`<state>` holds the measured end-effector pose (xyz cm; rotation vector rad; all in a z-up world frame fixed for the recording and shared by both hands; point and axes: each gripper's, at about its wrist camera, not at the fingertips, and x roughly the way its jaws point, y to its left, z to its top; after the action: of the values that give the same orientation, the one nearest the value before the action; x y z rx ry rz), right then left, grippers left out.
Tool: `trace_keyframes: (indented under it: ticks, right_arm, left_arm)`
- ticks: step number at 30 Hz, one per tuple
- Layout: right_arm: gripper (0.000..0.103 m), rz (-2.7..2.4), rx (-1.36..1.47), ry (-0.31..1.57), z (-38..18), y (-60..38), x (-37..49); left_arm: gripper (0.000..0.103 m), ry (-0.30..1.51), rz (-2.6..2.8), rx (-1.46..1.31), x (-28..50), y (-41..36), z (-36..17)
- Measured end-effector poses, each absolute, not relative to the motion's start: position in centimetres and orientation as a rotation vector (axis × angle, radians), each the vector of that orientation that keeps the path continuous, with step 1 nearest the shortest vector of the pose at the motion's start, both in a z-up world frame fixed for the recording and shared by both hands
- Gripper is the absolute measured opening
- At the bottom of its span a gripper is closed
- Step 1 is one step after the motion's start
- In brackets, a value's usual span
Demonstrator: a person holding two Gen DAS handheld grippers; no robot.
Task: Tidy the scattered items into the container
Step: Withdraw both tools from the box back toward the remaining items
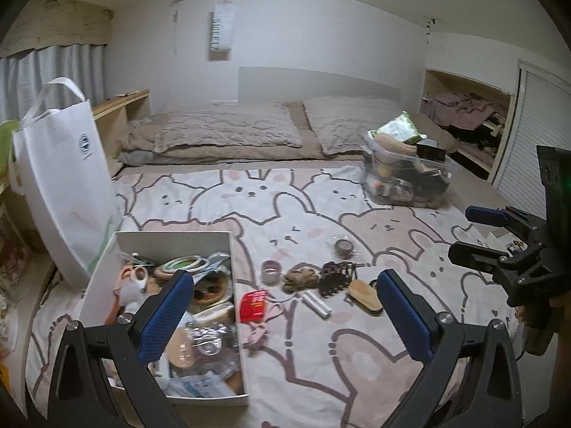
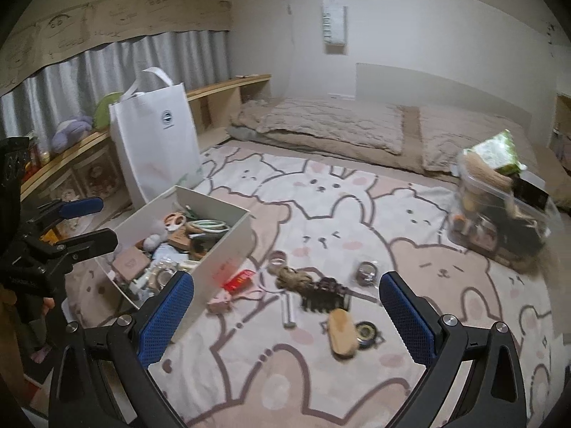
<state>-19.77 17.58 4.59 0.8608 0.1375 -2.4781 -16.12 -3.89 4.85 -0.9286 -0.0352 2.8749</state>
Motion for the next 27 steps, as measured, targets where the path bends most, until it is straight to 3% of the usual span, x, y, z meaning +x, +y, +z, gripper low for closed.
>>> trace_keyframes:
  ticks: [27]
  right_arm:
    - [0.103, -2.586, 0.891, 0.109, 2.8, 24.4, -19.7]
  left_arm:
    - [0.103, -0.023, 2.781, -0.916, -18.4, 2.3, 3.1]
